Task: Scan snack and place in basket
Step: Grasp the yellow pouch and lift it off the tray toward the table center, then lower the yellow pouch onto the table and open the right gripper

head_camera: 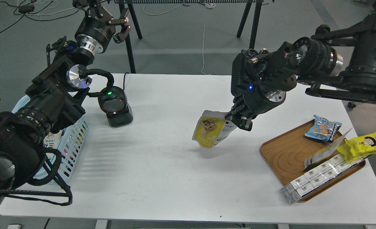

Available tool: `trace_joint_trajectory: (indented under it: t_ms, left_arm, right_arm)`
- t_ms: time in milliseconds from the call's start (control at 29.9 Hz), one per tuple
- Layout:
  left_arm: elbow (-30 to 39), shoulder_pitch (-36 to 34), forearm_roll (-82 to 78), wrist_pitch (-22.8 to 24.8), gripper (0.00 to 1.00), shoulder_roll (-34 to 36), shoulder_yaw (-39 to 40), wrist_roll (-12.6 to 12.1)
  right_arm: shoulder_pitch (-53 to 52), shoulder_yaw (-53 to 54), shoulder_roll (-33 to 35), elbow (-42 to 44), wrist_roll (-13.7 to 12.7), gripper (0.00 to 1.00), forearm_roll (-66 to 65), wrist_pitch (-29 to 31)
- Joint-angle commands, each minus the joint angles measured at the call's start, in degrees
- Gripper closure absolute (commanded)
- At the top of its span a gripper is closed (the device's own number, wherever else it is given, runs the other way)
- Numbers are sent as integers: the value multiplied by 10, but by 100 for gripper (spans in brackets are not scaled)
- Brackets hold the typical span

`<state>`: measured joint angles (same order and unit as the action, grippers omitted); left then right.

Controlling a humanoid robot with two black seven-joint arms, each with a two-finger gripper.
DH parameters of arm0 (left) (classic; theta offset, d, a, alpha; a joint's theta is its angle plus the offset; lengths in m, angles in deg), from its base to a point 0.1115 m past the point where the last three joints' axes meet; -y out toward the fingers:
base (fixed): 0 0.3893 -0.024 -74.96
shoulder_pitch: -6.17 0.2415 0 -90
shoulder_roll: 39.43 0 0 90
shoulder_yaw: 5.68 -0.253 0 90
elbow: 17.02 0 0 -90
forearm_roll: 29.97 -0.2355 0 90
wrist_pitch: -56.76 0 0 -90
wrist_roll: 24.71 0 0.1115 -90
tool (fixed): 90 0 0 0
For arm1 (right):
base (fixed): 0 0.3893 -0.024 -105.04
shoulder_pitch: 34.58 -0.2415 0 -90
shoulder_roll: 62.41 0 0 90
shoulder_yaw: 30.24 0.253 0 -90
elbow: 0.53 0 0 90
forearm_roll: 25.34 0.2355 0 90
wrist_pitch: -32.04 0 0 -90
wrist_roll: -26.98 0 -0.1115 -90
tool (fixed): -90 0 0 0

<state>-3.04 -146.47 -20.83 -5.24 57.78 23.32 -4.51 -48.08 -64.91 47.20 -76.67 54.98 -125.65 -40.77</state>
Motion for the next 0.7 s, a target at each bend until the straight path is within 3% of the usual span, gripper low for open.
trace_joint_trajectory:
  t_ms: [0, 669]
  left_arm:
    - [0, 0, 0, 0, 0, 0, 0, 1]
    - [0, 6, 0, 0, 0, 10, 0, 2]
  right_arm:
    - [-3, 2, -20, 0, 0, 100, 1, -10]
    - [38, -6, -92, 61, 0, 100, 1, -8]
